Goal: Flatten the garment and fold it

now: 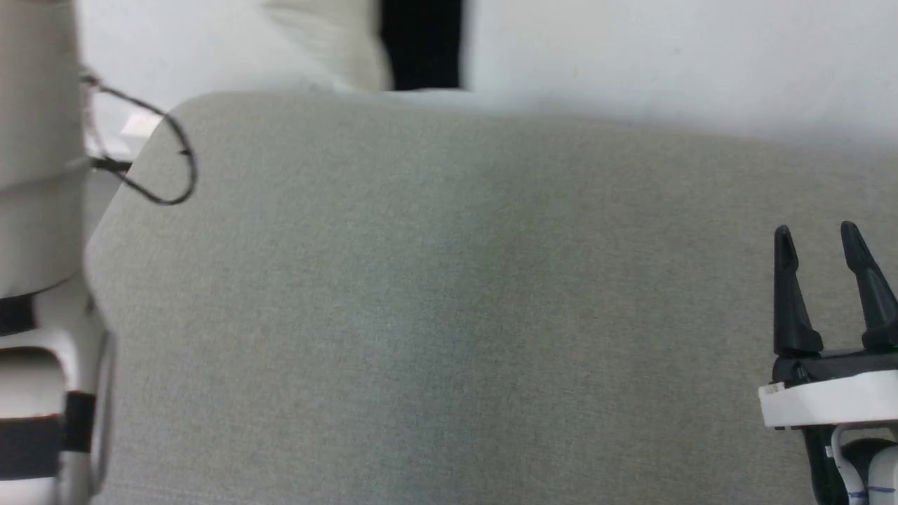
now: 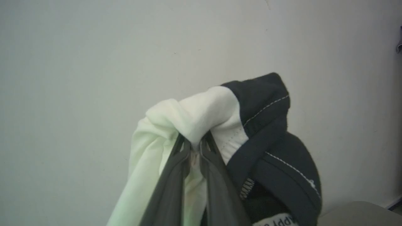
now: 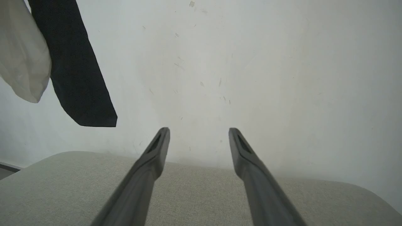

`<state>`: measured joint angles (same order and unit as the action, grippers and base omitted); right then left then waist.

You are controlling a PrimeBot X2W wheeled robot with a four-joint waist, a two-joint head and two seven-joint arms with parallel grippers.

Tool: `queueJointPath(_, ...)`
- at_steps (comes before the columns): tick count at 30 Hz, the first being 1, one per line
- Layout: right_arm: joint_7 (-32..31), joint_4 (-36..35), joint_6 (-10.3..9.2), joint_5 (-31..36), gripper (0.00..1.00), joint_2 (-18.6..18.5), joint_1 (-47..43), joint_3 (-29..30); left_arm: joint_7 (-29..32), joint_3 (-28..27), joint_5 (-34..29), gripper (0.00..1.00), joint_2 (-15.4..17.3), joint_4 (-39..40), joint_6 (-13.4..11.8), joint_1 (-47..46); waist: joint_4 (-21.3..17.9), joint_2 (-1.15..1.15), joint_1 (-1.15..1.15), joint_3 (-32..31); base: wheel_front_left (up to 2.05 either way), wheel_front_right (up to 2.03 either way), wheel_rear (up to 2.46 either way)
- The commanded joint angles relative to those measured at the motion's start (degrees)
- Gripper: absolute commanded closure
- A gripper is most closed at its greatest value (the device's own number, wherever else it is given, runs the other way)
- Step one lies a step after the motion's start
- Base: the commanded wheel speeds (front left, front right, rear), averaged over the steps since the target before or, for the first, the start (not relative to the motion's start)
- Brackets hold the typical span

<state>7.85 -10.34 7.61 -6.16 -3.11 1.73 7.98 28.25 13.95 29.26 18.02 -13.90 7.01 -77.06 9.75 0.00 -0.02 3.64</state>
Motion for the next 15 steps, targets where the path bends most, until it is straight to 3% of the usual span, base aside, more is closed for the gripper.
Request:
queueJointPath(1,0.5,0.1,-0.12,-0.2,0.00,0.2,-0.7,0.3,0.0,0.4,0.5,1.00,-0.8,0.1,0.2,-0.5,-1.6,0.00,0.02,-1.9,0.00,0.00,0.00)
queueJointPath(8,0.8,-0.3,-0.12,-1.4,0.00,0.2,-1.9,3.4,1.1,5.9,2.2,1.00,-7.9,0.1,0.3,1.5,-3.2,0.00,0.02,-2.4,0.00,0.00,0.00)
queueJointPath(15,0.2,-2.5,-0.12,-1.2,0.00,0.2,-1.8,5.5,0.1,12.0,4.4,1.00,-13.2,2.5,-0.8,12.0,-5.6,0.00,0.02,-0.9,0.00,0.00,0.00)
